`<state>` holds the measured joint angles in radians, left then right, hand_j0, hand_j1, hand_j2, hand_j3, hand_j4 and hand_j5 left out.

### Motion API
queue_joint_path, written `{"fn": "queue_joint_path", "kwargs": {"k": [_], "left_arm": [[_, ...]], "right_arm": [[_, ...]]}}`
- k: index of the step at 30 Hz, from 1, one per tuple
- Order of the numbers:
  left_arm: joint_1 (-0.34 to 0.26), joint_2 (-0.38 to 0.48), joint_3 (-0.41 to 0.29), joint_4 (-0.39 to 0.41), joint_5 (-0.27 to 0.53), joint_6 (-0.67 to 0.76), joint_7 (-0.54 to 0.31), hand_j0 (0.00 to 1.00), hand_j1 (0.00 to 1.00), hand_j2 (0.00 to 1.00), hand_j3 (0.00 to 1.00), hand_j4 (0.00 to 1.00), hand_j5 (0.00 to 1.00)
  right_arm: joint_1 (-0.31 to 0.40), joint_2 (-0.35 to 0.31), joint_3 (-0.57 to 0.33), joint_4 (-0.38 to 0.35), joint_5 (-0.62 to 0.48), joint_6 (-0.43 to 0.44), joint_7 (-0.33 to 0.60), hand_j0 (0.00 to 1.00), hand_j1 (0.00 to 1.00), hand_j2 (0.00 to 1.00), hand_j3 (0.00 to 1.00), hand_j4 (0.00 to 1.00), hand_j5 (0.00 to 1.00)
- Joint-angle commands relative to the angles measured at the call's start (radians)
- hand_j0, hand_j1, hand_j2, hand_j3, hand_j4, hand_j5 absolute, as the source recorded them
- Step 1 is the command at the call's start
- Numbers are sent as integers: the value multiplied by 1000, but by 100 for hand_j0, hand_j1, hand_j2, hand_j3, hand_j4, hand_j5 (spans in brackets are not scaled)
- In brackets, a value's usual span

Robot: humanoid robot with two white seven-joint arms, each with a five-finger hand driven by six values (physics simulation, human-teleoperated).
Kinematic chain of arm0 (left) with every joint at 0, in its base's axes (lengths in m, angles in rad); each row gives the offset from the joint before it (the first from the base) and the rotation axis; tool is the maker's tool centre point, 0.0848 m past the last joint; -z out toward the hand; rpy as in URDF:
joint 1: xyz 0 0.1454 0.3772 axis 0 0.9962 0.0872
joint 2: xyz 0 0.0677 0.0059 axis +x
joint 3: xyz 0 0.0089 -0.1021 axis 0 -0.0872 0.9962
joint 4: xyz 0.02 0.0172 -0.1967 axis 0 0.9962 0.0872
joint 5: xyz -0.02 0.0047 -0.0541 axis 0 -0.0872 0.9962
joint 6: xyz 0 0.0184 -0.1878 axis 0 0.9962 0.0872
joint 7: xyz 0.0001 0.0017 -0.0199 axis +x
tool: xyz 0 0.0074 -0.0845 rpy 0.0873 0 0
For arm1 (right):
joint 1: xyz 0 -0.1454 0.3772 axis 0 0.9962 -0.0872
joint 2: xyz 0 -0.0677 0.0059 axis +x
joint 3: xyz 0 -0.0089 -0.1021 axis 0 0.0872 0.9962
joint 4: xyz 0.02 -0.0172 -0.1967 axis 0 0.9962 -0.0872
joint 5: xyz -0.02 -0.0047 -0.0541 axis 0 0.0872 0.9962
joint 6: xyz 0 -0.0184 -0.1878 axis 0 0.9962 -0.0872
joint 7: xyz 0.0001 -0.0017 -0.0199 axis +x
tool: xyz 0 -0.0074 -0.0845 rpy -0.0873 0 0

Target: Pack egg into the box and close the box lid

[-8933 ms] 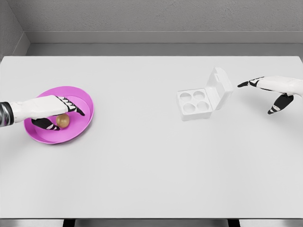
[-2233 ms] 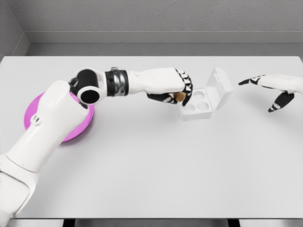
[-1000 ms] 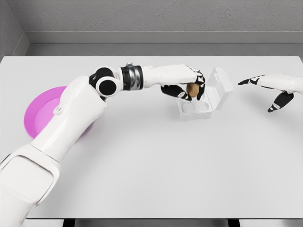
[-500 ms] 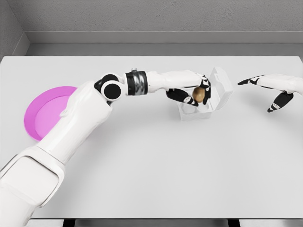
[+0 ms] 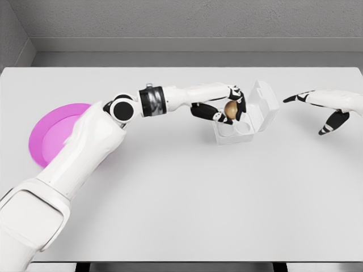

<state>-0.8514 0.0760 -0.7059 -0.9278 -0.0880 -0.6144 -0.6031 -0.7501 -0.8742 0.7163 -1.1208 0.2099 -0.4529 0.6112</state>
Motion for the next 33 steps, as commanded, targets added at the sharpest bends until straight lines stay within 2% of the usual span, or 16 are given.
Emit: {"fn": "queue_joint_path", "kwargs": {"k": [1,6,9,10,26,31,33], "left_arm": [[0,4,2,4,14,4,0,32,32,32,32,32,32],[9,15,0,3,80,4,0,32,32,32,32,32,32],[15,10,-3,12,82,4,-4,32,32,32,32,32,32],[12,8,-33,32,82,4,-4,32,32,32,32,32,32],[-2,-76,-38,195,68,4,-8,34,34,34,34,34,34],[-23,-76,-37,221,70,4,-8,34,34,34,34,34,34],[-46,-76,-37,267,70,4,-8,34,34,34,34,34,34]], "right_arm": [[0,1,-1,1,-4,2,0,100,100,100,100,100,100],[0,3,0,-1,-4,2,0,100,100,100,100,100,100],[2,3,0,1,-4,2,0,100,100,100,100,100,100],[0,3,0,1,-4,2,0,100,100,100,100,100,100],[0,1,0,6,-4,3,0,100,100,100,100,100,100],[0,3,0,4,-4,3,0,100,100,100,100,100,100],[0,3,2,4,-4,3,0,100,100,100,100,100,100]]}}
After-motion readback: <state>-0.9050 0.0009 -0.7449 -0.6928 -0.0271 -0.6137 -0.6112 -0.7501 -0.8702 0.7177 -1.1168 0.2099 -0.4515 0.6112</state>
